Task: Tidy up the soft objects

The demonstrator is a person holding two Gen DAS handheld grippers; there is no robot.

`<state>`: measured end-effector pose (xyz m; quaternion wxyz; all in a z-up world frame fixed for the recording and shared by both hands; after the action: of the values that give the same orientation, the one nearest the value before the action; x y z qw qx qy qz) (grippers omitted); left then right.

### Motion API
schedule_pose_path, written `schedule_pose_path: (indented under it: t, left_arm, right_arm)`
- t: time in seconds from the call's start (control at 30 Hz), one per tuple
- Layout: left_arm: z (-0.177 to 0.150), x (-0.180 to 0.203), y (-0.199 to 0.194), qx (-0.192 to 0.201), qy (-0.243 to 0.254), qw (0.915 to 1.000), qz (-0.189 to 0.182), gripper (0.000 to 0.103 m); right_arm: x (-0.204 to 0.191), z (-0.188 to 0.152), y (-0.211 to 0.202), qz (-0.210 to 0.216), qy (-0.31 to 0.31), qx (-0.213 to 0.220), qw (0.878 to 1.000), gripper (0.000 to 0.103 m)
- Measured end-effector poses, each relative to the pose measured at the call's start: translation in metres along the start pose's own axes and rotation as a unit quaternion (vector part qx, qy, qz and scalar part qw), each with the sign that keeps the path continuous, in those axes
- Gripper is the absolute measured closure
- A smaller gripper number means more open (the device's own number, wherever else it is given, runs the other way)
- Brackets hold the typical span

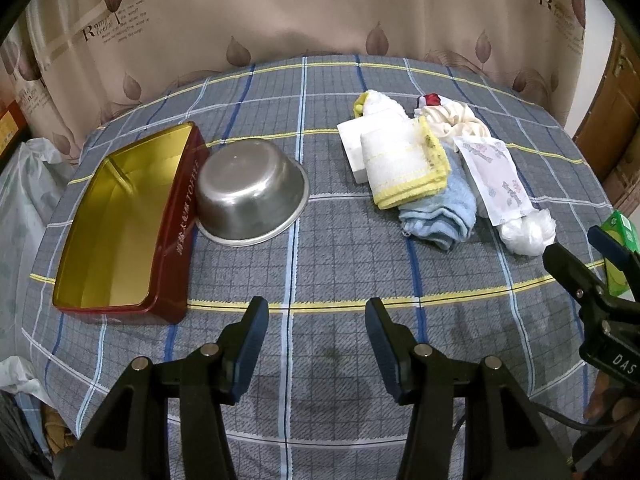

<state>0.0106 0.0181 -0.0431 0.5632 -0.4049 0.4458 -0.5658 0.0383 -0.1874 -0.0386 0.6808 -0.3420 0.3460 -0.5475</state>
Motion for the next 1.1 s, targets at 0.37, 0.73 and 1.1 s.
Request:
schedule_pose_path:
  t: [0.37, 0.73, 1.1]
  left_arm:
    - [0.002, -0.008, 0.005, -0.006, -0.01, 0.9999, 0.001, 0.052]
    - [0.006, -0.024, 0.019, -0.02, -0.026, 0.9995, -0.002, 0.052]
    - [0.025, -0.022, 0.035, -0.028, -0.012, 0.9995, -0.003, 0.052]
  right_arm:
    - [0.005, 0.008, 0.006, -0.009, -0.013, -0.024, 1.0, 0.001]
    - [0.036, 0.018, 0.046, -0.025, 0.0, -0.088, 0.996, 0.001]
    - [0.04, 0.025, 0.081, -0.018, 0.004, -0.116, 0.993, 0.001]
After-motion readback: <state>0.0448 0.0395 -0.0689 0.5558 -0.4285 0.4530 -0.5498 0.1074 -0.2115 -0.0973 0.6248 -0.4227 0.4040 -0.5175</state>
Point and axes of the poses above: each gripper's, at about its wrist camera, not at the fingertips, and y roughly the way its jaws point, x to its right, z to its top, the point moved 2 cm from there along y, roughly the way its jaws point, and after that the axes turned 13 degrees about -x, right-handed, at the moved point
